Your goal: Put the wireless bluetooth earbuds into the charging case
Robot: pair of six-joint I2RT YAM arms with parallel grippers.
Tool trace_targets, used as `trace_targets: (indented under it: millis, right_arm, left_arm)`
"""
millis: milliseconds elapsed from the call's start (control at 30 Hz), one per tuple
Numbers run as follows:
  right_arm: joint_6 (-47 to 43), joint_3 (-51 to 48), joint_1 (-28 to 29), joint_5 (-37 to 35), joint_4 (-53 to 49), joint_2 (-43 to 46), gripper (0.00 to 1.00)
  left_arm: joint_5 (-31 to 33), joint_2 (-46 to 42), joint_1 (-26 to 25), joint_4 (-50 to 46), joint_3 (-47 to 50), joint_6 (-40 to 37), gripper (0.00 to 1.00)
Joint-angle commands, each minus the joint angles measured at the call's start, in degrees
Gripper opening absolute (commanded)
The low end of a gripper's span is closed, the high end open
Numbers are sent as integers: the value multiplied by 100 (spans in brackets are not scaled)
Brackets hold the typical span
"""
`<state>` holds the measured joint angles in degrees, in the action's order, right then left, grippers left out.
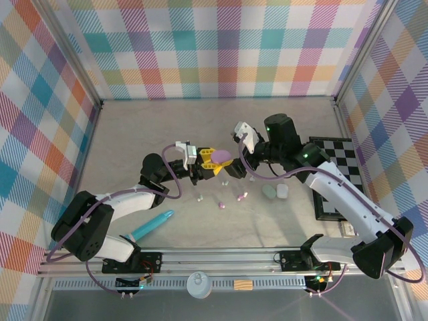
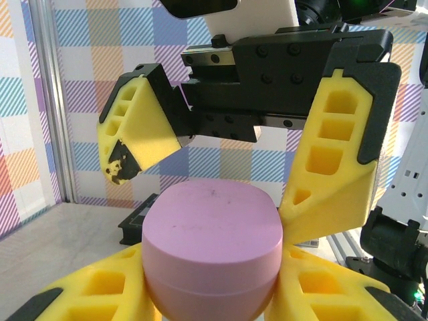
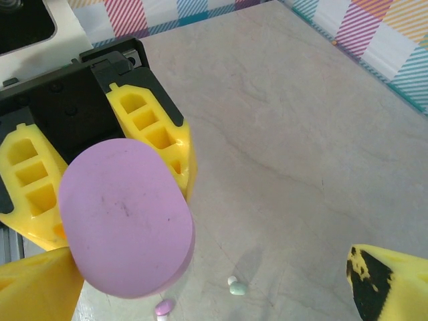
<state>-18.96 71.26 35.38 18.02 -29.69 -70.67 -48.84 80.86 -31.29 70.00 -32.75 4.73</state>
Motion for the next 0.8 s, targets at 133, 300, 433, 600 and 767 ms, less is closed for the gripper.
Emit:
trace_targets:
  millis: [133,300,433,600,767]
  right_arm:
    - [-80,160,-70,-211,56,179,99]
    - [74,160,-94,-152,167,237,99]
    - [132,190,-125,-167,242,239,99]
    - [272,230,-160,-150,347,221,99]
    - [470,307,-197,-133,479,187,99]
  left_arm:
    - [-301,-206,0,94,58,-93,29]
    - [-321,-270,0,-63,75,-196,29]
    - [-319,-308,0,-127,94,-230,29]
    - [-308,-314,0,-131,129,-262,29]
    - [-319,-333,0,-131,145,-262,29]
